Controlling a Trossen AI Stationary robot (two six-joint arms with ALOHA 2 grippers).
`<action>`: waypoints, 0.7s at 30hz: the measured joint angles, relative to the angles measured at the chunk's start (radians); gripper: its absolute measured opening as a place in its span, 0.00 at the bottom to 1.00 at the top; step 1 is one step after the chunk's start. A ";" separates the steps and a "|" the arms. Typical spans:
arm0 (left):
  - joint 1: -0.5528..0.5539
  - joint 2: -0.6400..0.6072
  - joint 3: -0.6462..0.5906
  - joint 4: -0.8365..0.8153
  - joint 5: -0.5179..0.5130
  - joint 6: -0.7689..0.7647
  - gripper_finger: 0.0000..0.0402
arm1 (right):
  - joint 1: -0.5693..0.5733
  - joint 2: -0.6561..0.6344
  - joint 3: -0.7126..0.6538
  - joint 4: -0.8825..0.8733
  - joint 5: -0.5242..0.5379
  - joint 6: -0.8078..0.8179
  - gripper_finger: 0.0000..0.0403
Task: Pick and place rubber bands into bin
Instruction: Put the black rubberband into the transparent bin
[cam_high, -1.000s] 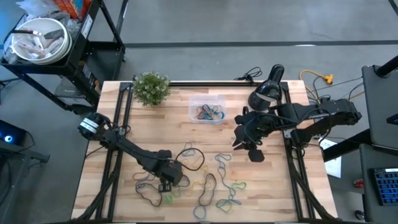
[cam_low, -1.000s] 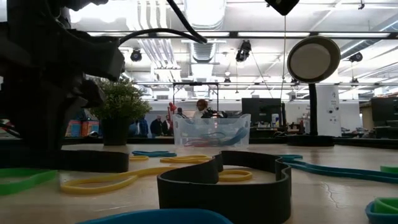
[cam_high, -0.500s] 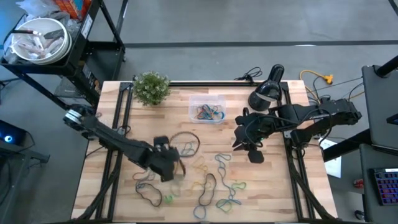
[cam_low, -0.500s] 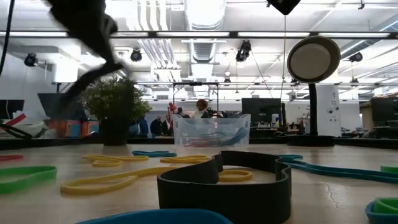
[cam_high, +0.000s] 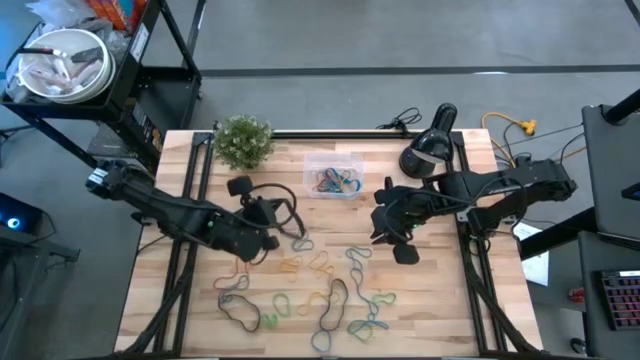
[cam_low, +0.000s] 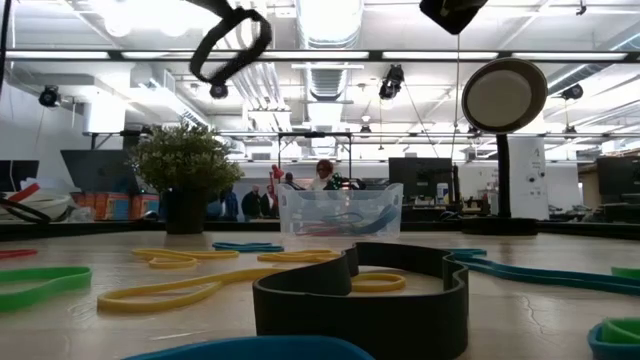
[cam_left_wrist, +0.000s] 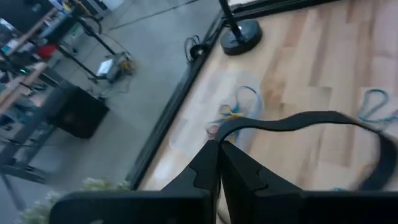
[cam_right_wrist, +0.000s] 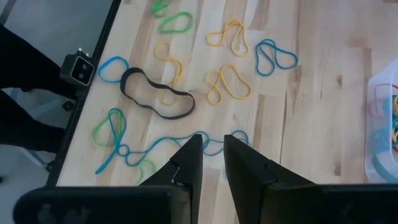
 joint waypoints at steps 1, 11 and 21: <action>0.014 0.004 0.002 0.015 -0.001 0.025 0.00 | 0.000 0.007 0.000 0.002 0.000 0.000 0.15; 0.174 0.067 0.000 0.156 0.090 0.267 0.00 | 0.000 0.049 0.000 0.003 0.003 0.021 0.14; 0.367 0.166 0.001 0.325 0.279 0.481 0.00 | 0.000 0.057 0.000 0.011 0.004 0.053 0.14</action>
